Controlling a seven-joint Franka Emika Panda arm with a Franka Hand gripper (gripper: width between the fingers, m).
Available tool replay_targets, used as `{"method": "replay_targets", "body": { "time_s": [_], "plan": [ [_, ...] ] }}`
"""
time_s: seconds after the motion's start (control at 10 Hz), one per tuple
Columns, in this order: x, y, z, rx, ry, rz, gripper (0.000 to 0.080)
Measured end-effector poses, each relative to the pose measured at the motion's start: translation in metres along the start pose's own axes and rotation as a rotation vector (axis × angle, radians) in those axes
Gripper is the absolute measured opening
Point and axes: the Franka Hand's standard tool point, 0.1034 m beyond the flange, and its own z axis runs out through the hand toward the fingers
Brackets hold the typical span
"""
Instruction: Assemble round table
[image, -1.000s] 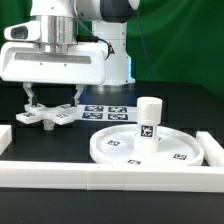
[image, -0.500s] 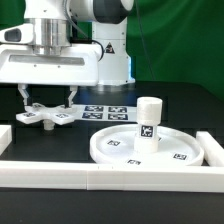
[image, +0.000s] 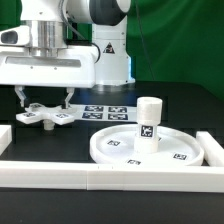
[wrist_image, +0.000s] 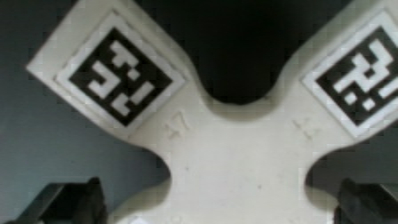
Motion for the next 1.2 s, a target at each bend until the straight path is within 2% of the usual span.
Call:
{"method": "replay_targets", "body": {
  "time_s": [1.2],
  "plan": [
    [-0.01, -0.001, 0.012, 0.001, -0.024, -0.002, 0.0649]
  ]
}}
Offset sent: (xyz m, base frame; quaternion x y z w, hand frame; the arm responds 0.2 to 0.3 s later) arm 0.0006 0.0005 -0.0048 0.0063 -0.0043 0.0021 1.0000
